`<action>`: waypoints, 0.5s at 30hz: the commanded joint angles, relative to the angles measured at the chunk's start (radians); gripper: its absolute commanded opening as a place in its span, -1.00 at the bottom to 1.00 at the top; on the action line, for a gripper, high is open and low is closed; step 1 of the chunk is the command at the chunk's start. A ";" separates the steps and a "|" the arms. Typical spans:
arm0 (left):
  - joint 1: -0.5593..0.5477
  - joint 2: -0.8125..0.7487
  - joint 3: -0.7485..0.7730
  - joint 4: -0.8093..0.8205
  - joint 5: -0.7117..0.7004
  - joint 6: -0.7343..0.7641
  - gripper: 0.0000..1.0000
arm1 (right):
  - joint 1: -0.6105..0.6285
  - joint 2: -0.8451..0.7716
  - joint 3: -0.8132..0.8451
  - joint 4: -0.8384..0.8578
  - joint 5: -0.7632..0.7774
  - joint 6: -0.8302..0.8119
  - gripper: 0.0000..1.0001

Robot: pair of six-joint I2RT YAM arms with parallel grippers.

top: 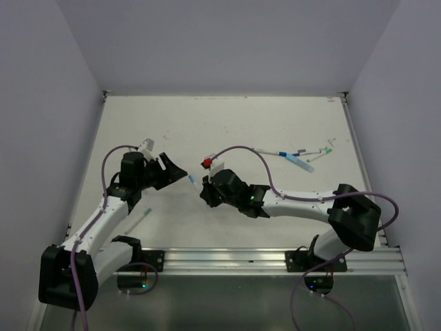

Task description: Open the pen caps

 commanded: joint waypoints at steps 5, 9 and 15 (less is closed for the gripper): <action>0.000 0.075 -0.086 0.340 0.266 -0.126 0.33 | -0.010 -0.066 -0.014 0.090 -0.026 0.032 -1.00; -0.002 0.075 -0.099 0.360 0.269 -0.140 0.33 | -0.012 -0.053 -0.006 0.103 -0.041 0.035 -1.00; -0.003 0.089 -0.102 0.374 0.285 -0.160 0.13 | -0.012 -0.039 -0.014 0.142 -0.053 0.048 -1.00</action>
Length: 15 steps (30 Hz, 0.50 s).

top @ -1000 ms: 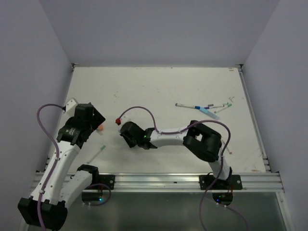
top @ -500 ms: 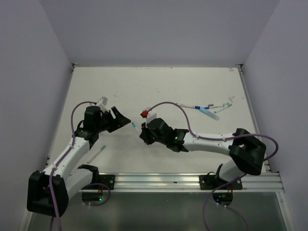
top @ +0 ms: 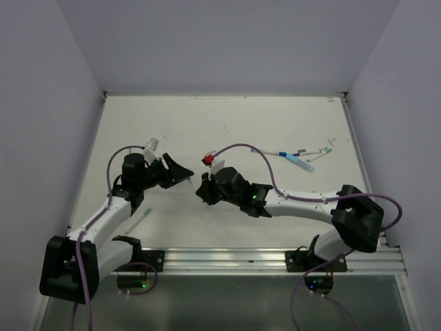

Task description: Open the pen caps

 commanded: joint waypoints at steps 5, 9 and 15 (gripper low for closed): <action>-0.001 0.020 -0.022 0.084 0.077 -0.065 -0.17 | -0.002 0.020 0.002 0.077 -0.011 0.019 -1.00; -0.003 0.020 -0.020 0.080 0.075 -0.069 -0.44 | -0.002 0.025 -0.007 0.086 -0.016 0.022 -1.00; -0.001 0.037 -0.005 0.050 0.074 -0.055 -1.00 | -0.004 0.026 -0.004 0.072 0.000 0.011 -1.00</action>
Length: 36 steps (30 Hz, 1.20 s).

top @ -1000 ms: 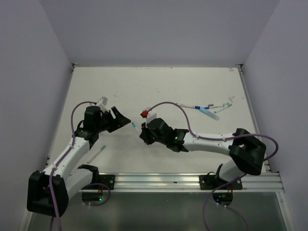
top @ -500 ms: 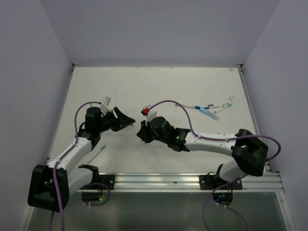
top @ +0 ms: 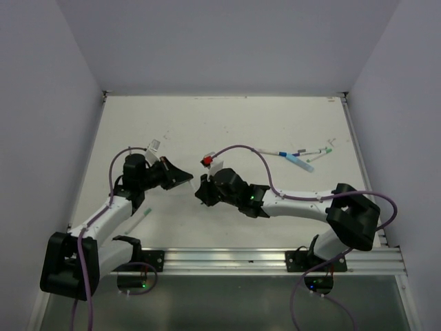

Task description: Open the pen caps

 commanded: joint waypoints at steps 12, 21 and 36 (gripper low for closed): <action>0.000 0.001 0.007 0.010 0.058 -0.008 -1.00 | -0.007 0.090 0.116 0.009 -0.023 -0.024 -0.16; 0.021 0.062 0.112 -0.115 -0.017 -0.017 -1.00 | 0.056 0.097 0.128 -0.102 0.233 -0.097 -1.00; 0.098 0.222 0.333 -0.011 -0.004 -0.004 -1.00 | -0.070 0.018 -0.117 0.079 -0.115 0.012 -1.00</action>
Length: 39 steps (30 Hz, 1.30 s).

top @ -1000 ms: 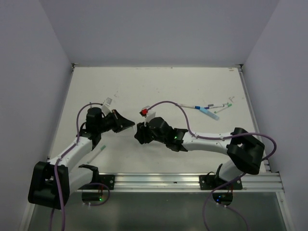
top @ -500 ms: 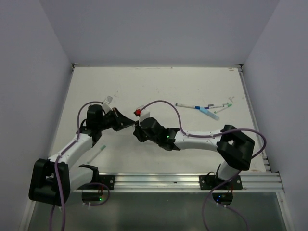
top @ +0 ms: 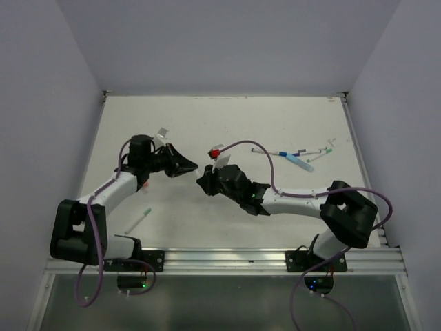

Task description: Open the pen caps

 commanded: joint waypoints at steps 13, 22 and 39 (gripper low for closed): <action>0.076 -0.227 0.076 -0.114 -0.339 0.374 -1.00 | -0.201 -0.032 -0.081 -0.025 -0.392 0.084 -1.00; -0.031 -0.036 0.134 -0.230 -0.415 0.448 -1.00 | -0.254 0.153 0.257 -0.449 0.036 -0.002 -1.00; -0.152 0.239 0.317 -0.296 -0.638 0.483 -1.00 | -0.338 0.351 0.377 -0.513 0.041 -0.077 -1.00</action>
